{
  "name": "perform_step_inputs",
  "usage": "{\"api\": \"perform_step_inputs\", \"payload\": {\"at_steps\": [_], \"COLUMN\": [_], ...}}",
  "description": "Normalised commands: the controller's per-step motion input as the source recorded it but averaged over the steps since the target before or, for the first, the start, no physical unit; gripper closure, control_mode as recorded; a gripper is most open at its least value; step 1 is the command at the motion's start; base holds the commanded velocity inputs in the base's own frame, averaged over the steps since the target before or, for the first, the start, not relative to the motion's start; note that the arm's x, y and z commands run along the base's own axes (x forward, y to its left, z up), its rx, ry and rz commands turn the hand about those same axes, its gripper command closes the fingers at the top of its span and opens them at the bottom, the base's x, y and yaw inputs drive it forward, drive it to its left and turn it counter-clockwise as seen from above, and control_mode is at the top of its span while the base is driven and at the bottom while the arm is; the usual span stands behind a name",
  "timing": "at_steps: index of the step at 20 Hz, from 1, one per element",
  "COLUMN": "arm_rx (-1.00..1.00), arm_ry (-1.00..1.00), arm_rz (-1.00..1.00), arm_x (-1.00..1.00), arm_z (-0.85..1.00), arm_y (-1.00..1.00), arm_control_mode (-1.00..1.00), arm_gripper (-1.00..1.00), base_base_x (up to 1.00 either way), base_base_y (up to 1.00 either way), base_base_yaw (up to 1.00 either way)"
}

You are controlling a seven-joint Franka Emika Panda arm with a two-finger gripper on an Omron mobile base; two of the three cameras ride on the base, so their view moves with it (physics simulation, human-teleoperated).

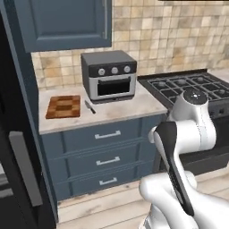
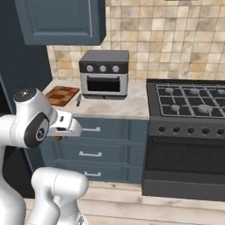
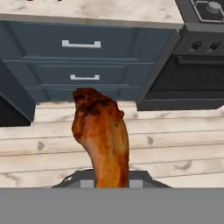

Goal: Retrieve the chicken drumstick from the fridge and place it on the cutting board.

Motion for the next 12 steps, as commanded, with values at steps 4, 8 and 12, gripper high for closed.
{"api": "perform_step_inputs", "payload": {"at_steps": [4,8,12], "arm_rx": [0.0,0.0,0.0], "arm_ry": [0.0,0.0,0.0], "arm_rz": [0.0,0.0,0.0], "arm_x": [0.0,0.0,0.0], "arm_z": [0.0,0.0,0.0], "arm_y": [0.0,0.0,0.0], "arm_control_mode": [1.0,1.0,1.0], "arm_gripper": [1.0,1.0,1.0], "base_base_x": [0.49,0.44,0.16], "base_base_y": [-0.67,-0.24,0.0], "base_base_yaw": [0.32,0.34,0.24]}}
